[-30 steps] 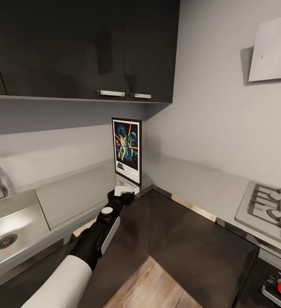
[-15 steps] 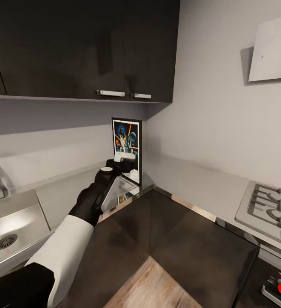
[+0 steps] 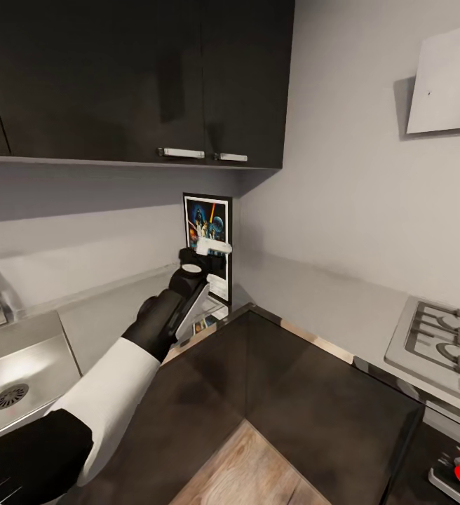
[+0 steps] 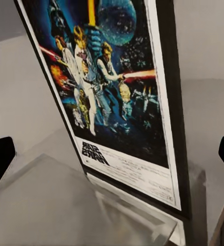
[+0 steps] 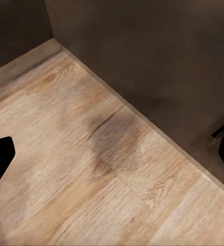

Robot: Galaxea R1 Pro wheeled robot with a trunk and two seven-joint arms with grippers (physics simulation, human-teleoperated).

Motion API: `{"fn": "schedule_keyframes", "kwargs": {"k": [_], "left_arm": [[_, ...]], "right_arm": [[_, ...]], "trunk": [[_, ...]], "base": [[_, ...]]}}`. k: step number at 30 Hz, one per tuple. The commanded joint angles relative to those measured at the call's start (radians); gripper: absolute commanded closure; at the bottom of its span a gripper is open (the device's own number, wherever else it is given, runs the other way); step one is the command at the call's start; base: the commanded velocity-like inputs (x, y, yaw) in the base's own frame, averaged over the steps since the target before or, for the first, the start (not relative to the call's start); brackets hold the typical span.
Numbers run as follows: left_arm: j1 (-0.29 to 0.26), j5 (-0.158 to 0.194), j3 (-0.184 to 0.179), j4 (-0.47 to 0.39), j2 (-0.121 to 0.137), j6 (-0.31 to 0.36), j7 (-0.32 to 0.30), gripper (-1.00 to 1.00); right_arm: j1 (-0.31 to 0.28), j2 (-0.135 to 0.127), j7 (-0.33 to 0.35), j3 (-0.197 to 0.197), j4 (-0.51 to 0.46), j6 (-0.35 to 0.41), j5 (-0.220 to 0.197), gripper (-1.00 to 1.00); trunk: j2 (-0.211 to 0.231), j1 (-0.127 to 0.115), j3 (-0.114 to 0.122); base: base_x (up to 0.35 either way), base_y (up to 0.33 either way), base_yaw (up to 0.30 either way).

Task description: Pick up the poster from the kitchen countertop and hang it on one of the wall nails in the kitchen.

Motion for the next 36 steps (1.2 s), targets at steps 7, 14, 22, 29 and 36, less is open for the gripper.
{"fn": "schedule_keyframes", "kwargs": {"k": [7, 14, 22, 29, 36], "left_arm": [[-0.002, 0.161, -0.065, 0.007, 0.0, -0.004, 0.167, -1.0], [-0.002, 0.256, -0.105, 0.07, 0.0, -0.131, 0.213, -1.0], [-0.002, 0.439, -0.259, 0.104, 0.0, -0.244, 0.339, -1.0], [-0.002, 0.451, -0.265, 0.105, 0.0, -0.259, 0.344, -1.0], [-0.002, 0.451, -0.265, 0.105, 0.0, -0.259, 0.344, -1.0]], "right_arm": [[-0.001, 0.001, -0.001, 0.0, 0.006, -0.003, 0.001, -1.0], [-0.001, 0.001, -0.001, 0.0, 0.011, -0.003, 0.001, -1.0], [-0.001, 0.001, -0.001, 0.0, 0.014, -0.003, 0.001, -1.0], [-0.001, 0.001, 0.0, 0.0, 0.015, -0.003, 0.002, -1.0], [-0.001, 0.001, 0.002, 0.001, 0.041, -0.003, 0.002, -1.0]], "trunk": [[-0.001, 0.0, -0.001], [-0.001, 0.0, -0.001], [-0.001, 0.0, -0.001], [-0.001, 0.0, -0.001], [-0.001, 0.0, -0.001]], "base": [[0.0, 0.0, 0.0], [0.0, 0.0, 0.0], [0.0, 0.0, 0.0], [0.101, 0.0, 0.0], [0.092, 0.0, 0.0]]}}
